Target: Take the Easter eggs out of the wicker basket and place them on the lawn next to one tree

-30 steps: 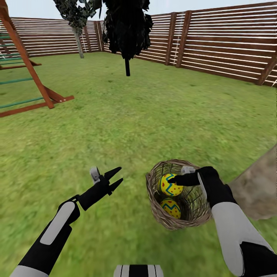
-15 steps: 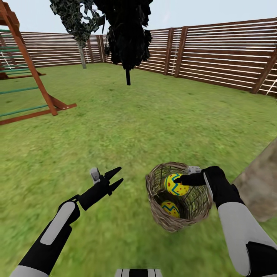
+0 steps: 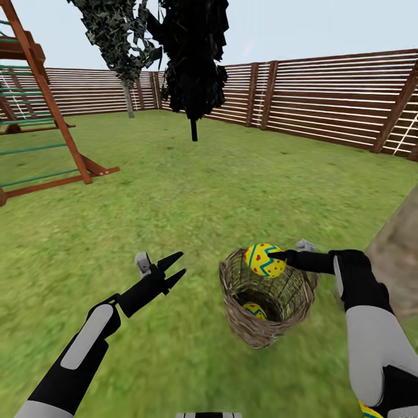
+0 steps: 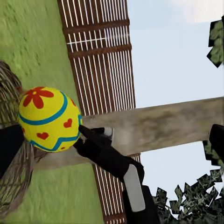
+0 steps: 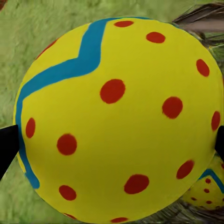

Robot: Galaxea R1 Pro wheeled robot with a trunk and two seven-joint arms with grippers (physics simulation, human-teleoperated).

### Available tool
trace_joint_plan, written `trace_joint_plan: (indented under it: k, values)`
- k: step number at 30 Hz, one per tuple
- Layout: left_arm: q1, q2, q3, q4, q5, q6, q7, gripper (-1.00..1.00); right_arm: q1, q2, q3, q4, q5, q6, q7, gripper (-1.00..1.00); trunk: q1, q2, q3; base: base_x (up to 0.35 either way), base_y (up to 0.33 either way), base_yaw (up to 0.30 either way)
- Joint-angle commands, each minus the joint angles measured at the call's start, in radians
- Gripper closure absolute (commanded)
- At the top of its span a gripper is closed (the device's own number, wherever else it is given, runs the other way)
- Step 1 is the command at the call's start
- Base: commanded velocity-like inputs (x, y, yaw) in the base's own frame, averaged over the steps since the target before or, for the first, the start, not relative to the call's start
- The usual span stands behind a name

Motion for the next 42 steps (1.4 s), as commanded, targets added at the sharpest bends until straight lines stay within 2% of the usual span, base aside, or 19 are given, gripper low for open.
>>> trace_joint_plan:
  k: [1, 2, 4, 6, 14, 18, 21, 25, 29, 32, 36, 39, 42]
  values:
    - [-0.001, 0.001, -0.001, 0.0, 0.004, 0.002, -0.001, -1.0, -0.001, -0.001, -0.011, -0.001, 0.011, 0.004, 0.065, 1.0, -0.001, 0.0, 0.003, -0.343, 0.0, 0.0]
    - [-0.001, 0.001, -0.001, 0.001, 0.004, 0.002, -0.002, -1.0, 0.0, -0.001, -0.056, -0.001, 0.012, 0.004, 0.118, 1.0, -0.002, 0.0, 0.007, -0.078, 0.0, -0.035]
    - [-0.001, 0.001, -0.002, 0.001, 0.004, 0.002, -0.002, -1.0, 0.0, -0.001, -0.07, -0.001, 0.012, 0.004, 0.125, 1.0, -0.003, 0.001, 0.016, -0.018, 0.0, -0.179]
    - [-0.001, 0.0, -0.005, 0.0, 0.005, 0.0, -0.005, -1.0, 0.0, -0.001, -0.072, -0.001, 0.012, 0.004, 0.126, 1.0, -0.003, 0.001, 0.025, -0.003, 0.0, -0.24]
    - [0.0, -0.007, -0.007, 0.002, 0.007, -0.007, -0.012, -1.0, 0.001, -0.001, -0.073, -0.001, 0.011, 0.002, 0.126, 1.0, -0.003, 0.001, 0.03, -0.001, 0.0, -0.255]
    - [-0.001, -0.008, -0.007, 0.001, 0.008, -0.005, -0.012, -1.0, 0.001, -0.001, -0.073, -0.001, 0.012, 0.002, 0.126, 1.0, -0.003, 0.001, 0.033, -0.263, 0.0, -0.256]
    - [-0.001, -0.008, -0.007, 0.002, 0.008, -0.005, -0.012, -1.0, 0.0, -0.014, -0.077, 0.0, 0.012, 0.002, 0.127, 1.0, -0.003, 0.001, 0.036, -0.334, 0.0, -0.256]
    - [-0.001, -0.009, -0.007, 0.002, 0.008, -0.007, -0.012, -1.0, 0.001, -0.028, -0.118, 0.001, 0.012, 0.003, 0.126, 1.0, -0.003, 0.001, 0.039, -0.269, 0.0, -0.256]
    - [0.0, -0.008, -0.006, 0.03, 0.009, -0.007, -0.012, -1.0, 0.001, -0.03, -0.123, 0.001, 0.013, 0.002, 0.126, 1.0, -0.003, 0.001, 0.041, -0.029, 0.0, -0.257]
    - [-0.001, -0.007, -0.004, 0.037, 0.009, -0.007, -0.013, -1.0, 0.002, -0.046, -0.123, 0.004, 0.013, 0.002, 0.126, 1.0, -0.003, 0.001, 0.044, -0.001, 0.0, -0.258]
    - [-0.001, -0.009, -0.002, 0.051, 0.01, -0.007, -0.016, -1.0, 0.008, -0.051, -0.123, 0.006, 0.014, 0.002, 0.125, 1.0, -0.003, 0.001, 0.047, -0.086, 0.0, -0.258]
    - [-0.001, -0.023, -0.004, 0.055, 0.008, -0.007, -0.077, -1.0, 0.009, -0.051, -0.123, 0.006, 0.015, 0.002, 0.125, 1.0, -0.003, 0.001, 0.049, -0.311, 0.0, -0.258]
    - [-0.001, -0.017, -0.002, 0.08, 0.008, -0.008, -0.1, -1.0, 0.01, -0.051, -0.123, 0.01, 0.019, -0.001, 0.123, 1.0, -0.003, 0.001, 0.051, -0.143, 0.0, -0.258]
